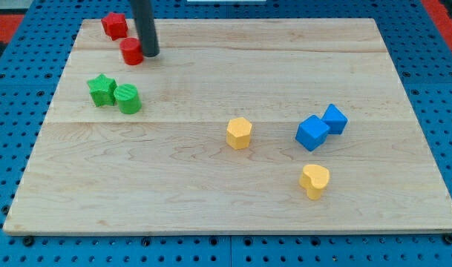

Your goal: Move your arm closer to the yellow hexagon

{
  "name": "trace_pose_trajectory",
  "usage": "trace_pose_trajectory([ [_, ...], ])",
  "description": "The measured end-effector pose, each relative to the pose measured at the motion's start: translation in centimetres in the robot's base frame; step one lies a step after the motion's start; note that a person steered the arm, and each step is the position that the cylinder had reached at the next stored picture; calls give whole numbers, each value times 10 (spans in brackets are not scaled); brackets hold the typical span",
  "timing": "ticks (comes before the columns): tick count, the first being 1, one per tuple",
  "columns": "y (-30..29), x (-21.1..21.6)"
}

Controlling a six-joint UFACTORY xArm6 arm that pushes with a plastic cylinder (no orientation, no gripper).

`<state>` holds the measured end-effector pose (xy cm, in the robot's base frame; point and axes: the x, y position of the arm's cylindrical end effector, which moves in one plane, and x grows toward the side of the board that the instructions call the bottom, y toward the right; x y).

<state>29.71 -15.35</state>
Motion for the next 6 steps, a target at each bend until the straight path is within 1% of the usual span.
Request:
trace_pose_trajectory([
  [1, -11, 35],
  [2, -37, 5],
  [3, -32, -8],
  [4, 58, 45],
  [5, 164, 97],
  [6, 193, 137],
])
